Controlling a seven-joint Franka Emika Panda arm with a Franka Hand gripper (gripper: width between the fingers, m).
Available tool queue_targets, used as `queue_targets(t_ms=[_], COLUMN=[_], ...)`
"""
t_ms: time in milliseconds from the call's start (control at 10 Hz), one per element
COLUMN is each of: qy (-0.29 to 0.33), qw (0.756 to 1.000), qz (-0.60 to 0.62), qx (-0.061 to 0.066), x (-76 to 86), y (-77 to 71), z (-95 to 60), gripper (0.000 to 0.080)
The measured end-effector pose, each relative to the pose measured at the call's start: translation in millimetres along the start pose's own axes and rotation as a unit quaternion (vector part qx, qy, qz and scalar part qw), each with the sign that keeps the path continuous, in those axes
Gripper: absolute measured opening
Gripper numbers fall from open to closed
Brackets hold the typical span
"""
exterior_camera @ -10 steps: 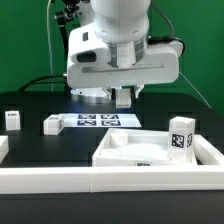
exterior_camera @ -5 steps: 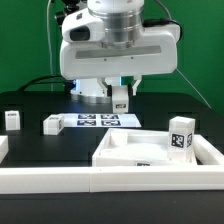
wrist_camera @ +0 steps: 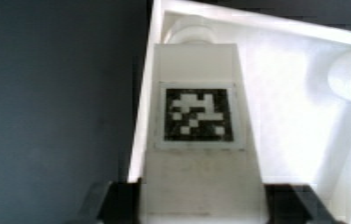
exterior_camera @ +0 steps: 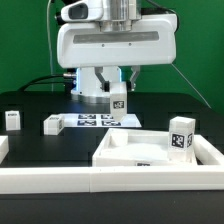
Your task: Assemble square table
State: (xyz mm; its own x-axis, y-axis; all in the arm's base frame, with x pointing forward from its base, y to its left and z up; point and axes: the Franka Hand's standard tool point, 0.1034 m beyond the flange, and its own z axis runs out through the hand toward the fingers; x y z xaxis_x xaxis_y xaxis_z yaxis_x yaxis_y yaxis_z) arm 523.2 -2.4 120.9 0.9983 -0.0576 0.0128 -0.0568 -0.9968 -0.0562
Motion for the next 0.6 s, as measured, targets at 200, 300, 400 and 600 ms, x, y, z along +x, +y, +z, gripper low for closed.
queue_targets(t_ms=[200, 300, 400, 600], qy=[0.053, 0.053, 0.053, 0.050], qw=[0.999, 0.999, 0.999, 0.999], qz=[-0.001, 0.000, 0.000, 0.000], qx=[-0.011, -0.011, -0.011, -0.009], x=[5.6, 4.3, 5.0, 11.1], y=[3.8, 4.2, 4.1, 4.2], z=[0.6, 1.6, 1.2, -2.8], gripper=[0.0291, 0.0291, 0.0291, 0.0291])
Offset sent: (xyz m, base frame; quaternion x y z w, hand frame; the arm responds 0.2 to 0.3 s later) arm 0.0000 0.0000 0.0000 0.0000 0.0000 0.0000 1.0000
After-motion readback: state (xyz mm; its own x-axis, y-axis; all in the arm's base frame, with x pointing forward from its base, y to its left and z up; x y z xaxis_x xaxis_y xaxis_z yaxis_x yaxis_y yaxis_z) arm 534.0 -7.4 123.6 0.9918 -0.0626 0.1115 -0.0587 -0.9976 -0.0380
